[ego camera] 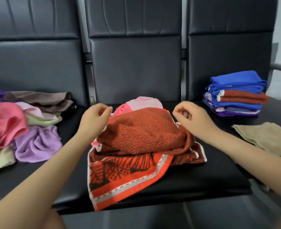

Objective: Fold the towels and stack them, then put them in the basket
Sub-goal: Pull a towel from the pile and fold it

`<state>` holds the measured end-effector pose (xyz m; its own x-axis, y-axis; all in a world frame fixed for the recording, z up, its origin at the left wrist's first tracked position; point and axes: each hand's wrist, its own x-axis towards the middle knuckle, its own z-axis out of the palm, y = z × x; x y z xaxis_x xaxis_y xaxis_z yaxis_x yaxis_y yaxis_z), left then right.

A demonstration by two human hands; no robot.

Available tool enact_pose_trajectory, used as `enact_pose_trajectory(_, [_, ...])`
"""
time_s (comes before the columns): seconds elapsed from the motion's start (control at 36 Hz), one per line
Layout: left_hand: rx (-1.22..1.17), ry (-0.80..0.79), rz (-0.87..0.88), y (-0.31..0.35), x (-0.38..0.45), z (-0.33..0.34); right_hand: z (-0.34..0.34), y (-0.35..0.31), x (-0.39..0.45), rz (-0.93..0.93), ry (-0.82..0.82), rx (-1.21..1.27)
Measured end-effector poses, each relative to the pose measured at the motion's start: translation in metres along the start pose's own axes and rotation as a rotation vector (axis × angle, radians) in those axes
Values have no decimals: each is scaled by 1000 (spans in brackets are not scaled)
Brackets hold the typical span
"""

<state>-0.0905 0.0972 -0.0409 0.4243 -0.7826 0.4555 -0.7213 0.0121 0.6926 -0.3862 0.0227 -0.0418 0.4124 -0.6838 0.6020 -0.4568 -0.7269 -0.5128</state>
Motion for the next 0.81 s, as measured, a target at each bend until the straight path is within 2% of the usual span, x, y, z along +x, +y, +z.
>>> enact_pose_trajectory(0.06, [-64, 33, 122, 18, -12, -6, -5, -21, -7, -92, -53, 121])
enact_pose_trajectory(0.11, [-99, -34, 228, 34, -29, -11, -5, -35, -17, -148, -252, 146])
enact_pose_trajectory(0.19, [-43, -251, 383, 49, -60, -13, 3, -39, -39, -207, -591, -61])
enact_pose_trajectory(0.25, [7, -403, 436, 50, -76, -8, 9, -31, -51, -284, -695, -182])
enact_pose_trajectory(0.31, [120, -527, 479, 47, -91, 0, 13, -24, -61, -261, -695, -218])
enact_pose_trajectory(0.39, [304, -610, 521, 39, -103, 10, 19, -15, -69, -245, -616, -293])
enact_pose_trajectory(0.53, [438, -607, 480, 31, -111, 21, 32, -15, -75, -505, -454, -490])
enact_pose_trajectory(0.61, [500, -631, 484, 27, -117, 24, 37, -17, -70, -566, -408, -573])
enact_pose_trajectory(0.72, [602, -565, 544, 23, -124, 29, 35, -18, -63, -462, -407, -447])
enact_pose_trajectory(0.81, [488, -479, 604, 23, -121, 28, 28, -26, -58, -319, -403, -249])
